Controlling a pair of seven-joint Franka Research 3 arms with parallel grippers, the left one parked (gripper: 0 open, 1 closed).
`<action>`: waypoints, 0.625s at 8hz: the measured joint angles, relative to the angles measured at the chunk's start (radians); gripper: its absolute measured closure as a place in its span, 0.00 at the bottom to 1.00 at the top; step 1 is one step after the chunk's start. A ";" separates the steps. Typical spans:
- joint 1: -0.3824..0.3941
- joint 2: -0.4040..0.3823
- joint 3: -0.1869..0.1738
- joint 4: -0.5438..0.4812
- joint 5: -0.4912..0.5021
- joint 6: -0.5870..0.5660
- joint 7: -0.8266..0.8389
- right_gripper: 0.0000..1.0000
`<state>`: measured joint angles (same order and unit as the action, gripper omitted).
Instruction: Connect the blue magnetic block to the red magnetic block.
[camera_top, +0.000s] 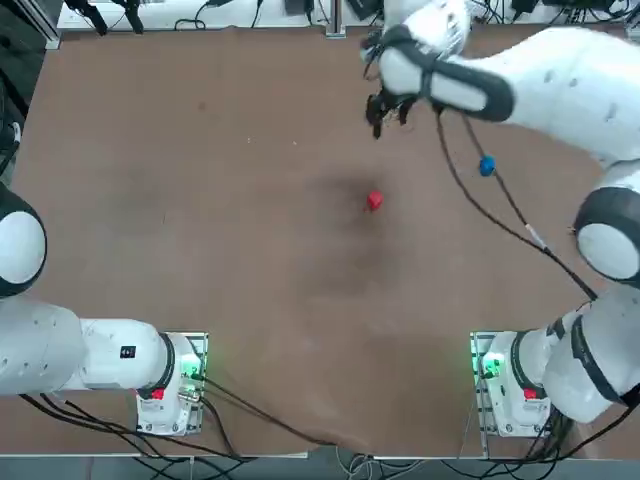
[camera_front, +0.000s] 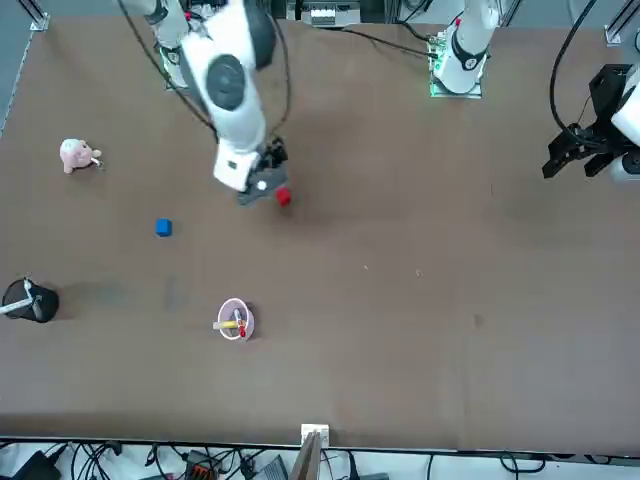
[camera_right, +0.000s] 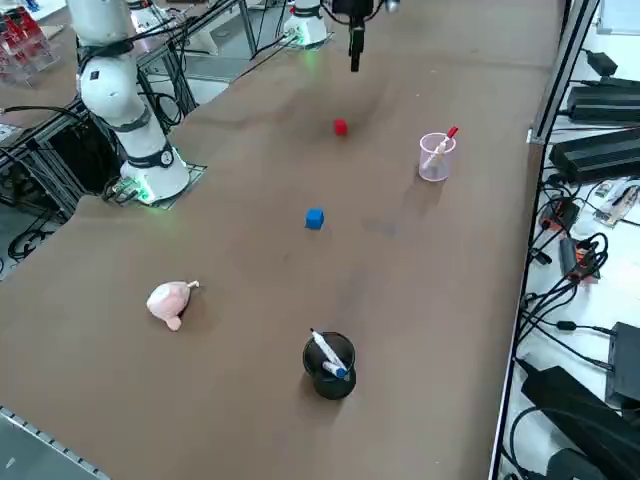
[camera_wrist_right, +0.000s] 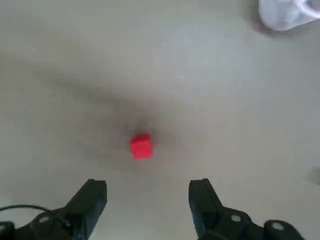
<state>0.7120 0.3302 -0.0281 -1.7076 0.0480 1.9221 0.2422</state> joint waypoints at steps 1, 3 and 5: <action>0.030 0.029 0.000 -0.040 -0.003 0.076 0.005 0.00; 0.071 0.058 -0.001 -0.180 -0.036 0.295 -0.017 0.00; 0.094 0.076 -0.001 -0.270 -0.050 0.402 -0.086 0.00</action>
<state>0.8061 0.4058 -0.0292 -1.9772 -0.0019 2.3237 0.1557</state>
